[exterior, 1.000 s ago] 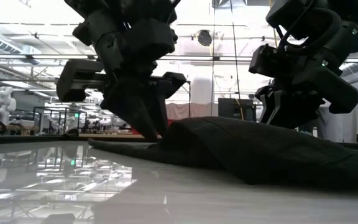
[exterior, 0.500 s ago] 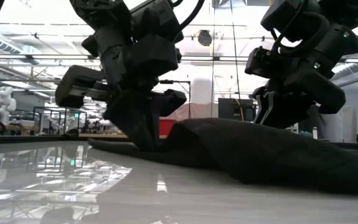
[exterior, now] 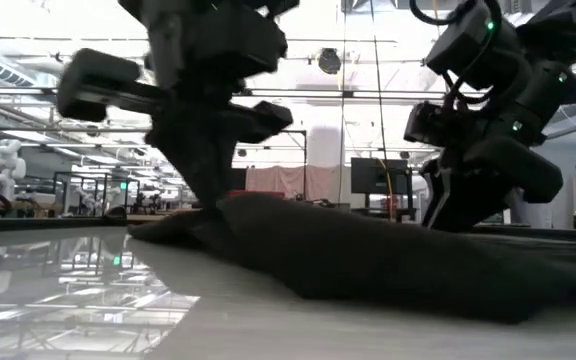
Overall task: Roll towel
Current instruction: Roll the black towel
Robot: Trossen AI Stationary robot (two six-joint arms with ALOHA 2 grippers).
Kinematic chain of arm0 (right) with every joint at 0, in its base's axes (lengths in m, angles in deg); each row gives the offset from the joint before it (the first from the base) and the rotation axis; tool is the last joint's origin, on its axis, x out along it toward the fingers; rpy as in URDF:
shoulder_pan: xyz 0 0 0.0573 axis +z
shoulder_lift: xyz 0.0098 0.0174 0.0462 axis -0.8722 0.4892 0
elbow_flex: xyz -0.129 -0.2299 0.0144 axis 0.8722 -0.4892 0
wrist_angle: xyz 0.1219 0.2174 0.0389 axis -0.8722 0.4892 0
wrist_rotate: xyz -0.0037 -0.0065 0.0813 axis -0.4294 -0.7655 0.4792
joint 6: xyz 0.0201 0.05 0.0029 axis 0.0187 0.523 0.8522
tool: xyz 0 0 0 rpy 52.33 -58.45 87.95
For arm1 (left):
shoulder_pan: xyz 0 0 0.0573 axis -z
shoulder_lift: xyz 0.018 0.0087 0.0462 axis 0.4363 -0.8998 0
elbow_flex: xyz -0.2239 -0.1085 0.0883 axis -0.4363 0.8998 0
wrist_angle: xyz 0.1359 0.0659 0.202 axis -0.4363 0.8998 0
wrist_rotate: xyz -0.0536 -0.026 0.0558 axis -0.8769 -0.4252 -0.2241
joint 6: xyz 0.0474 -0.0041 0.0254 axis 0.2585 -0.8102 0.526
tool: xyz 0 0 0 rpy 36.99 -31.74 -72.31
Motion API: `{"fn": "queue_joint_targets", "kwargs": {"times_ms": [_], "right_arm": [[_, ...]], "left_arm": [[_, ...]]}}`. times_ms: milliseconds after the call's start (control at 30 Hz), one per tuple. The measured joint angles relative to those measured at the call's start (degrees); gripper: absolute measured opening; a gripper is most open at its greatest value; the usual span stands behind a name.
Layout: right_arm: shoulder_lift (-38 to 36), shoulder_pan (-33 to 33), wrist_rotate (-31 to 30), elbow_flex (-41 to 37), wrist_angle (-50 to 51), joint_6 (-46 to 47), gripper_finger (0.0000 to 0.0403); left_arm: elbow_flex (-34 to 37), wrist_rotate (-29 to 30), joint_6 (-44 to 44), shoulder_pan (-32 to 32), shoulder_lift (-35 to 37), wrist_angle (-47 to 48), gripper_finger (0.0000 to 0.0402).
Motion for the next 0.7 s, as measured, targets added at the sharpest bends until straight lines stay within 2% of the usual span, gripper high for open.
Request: {"fn": "queue_joint_targets", "kwargs": {"times_ms": [233, 300, 500, 700], "right_arm": [[-0.2, -2.3, 0.0, -2.2, -2.4, 3.7, 0.0122], [-0.1, -2.4, 0.2, -2.2, -2.4, 4.0, 0.0122], [-0.1, -2.4, 0.4, -2.3, -2.2, 5.2, 0.0122], [-0.1, -2.4, 0.3, -2.3, -2.1, 5.2, 0.0122]], "left_arm": [[0.0, 14.5, -8.4, 7.3, 0.0, 3.2, 0.0001], [0.0, 16.9, -12.1, 9.0, 0.0, 3.7, 0.0001], [0.0, 17.6, -24.2, 12.7, 0.0, 4.7, 0.0021], [0.0, 17.7, -30.4, 14.8, 0.0, 4.5, 0.0051]]}}
